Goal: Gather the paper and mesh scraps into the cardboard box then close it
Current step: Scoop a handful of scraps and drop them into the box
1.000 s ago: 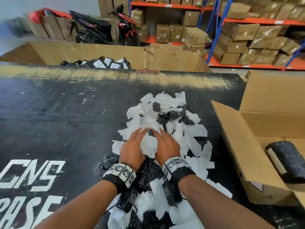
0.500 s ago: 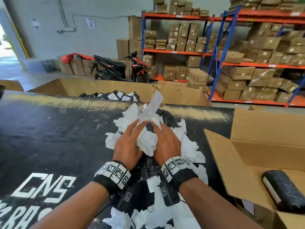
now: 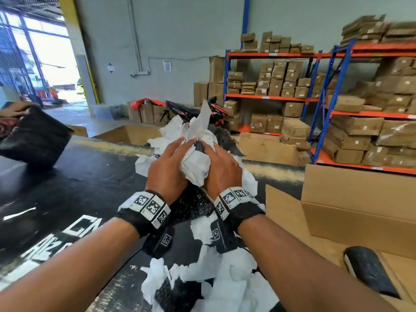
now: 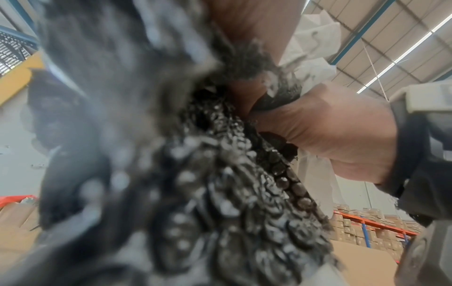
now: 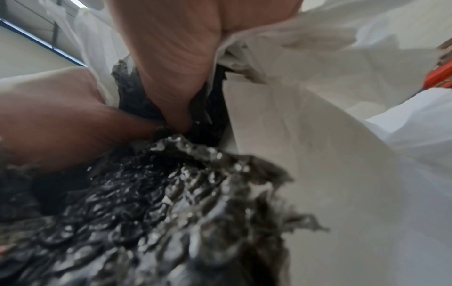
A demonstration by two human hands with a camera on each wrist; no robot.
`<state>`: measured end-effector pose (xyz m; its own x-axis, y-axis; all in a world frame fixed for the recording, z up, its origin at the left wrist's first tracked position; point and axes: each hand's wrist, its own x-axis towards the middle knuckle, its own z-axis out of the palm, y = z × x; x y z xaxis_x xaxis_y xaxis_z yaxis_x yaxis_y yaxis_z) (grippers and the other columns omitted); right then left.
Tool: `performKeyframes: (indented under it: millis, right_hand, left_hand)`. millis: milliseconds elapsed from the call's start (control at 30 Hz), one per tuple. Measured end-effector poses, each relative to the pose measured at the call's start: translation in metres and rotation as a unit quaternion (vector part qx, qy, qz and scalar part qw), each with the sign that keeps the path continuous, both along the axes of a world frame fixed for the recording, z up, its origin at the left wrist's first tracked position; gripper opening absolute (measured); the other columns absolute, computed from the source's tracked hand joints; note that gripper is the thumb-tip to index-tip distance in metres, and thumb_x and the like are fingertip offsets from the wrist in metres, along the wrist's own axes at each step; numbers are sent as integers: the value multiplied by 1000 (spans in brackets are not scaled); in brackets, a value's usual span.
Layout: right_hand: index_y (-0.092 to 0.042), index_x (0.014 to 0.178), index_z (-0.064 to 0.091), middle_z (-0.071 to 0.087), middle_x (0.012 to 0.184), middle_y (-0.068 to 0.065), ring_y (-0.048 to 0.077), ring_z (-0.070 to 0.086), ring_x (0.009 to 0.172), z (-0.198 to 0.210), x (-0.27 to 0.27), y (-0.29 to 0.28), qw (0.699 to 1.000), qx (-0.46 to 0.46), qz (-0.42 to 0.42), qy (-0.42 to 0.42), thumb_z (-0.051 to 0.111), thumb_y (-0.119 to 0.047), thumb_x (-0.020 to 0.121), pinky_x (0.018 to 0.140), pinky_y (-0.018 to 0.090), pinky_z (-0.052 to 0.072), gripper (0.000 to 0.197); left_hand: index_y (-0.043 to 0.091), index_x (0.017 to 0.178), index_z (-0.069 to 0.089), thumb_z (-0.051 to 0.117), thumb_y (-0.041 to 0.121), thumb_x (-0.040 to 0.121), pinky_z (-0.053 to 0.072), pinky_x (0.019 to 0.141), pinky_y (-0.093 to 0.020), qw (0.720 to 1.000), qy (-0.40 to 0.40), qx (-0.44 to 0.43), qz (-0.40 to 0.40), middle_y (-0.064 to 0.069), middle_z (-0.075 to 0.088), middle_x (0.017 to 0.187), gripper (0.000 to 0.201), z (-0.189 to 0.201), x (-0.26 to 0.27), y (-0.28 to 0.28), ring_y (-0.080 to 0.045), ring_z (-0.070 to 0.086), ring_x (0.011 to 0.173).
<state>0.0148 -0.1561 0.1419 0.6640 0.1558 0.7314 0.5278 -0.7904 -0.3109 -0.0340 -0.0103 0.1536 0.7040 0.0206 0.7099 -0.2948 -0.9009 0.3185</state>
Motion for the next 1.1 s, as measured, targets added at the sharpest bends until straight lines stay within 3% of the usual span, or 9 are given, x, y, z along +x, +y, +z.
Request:
performKeyframes:
  millis: [200,367,533,667,933,1100]
  right_hand:
    - [-31,141,51,64,128,1,30,64,105,37,-54,-104,999,-10,6,-37,69,-26,85,77,43,58,59]
    - [-27,141,53,64,127,3,33,64,105,48,-86,-207,999,-17,-22,-23,71,-29,82,81,45,57,62]
    - [-29,142,53,64,130,2,32,64,108,48,-104,-304,997,-21,-78,2,73,-28,82,85,44,56,63]
    - [-28,140,55,65,130,4,34,64,109,42,-110,-370,994,-1,-111,15,73,-30,84,87,44,55,60]
    - [-27,138,54,63,130,5,36,63,111,10,-90,-455,969,-54,-189,149,69,-39,86,88,44,52,55]
    - [-26,125,58,67,120,5,33,65,107,-7,-71,-486,924,-138,-210,290,69,-48,84,84,38,52,48]
  left_hand:
    - [37,146,46,75,21,81,55,95,-45,1000,-19,-5,-12,-1,46,152,73,27,-44,-100,-29,60,122]
    - [35,146,46,64,30,80,55,93,-47,998,-13,-11,-64,0,46,151,69,36,-60,-199,-31,60,122]
    - [38,147,43,71,24,81,54,95,-45,993,-1,-9,-115,3,44,152,73,30,-52,-293,-27,60,123]
    - [39,147,42,69,29,83,54,95,-47,985,8,-10,-170,3,46,151,71,19,-35,-360,-28,60,122]
    - [37,148,40,70,31,80,53,95,-48,965,89,14,-248,0,45,149,74,-25,14,-448,-30,58,124]
    - [35,147,40,75,42,70,52,93,-49,936,207,97,-266,-6,50,137,84,-52,43,-469,-34,59,118]
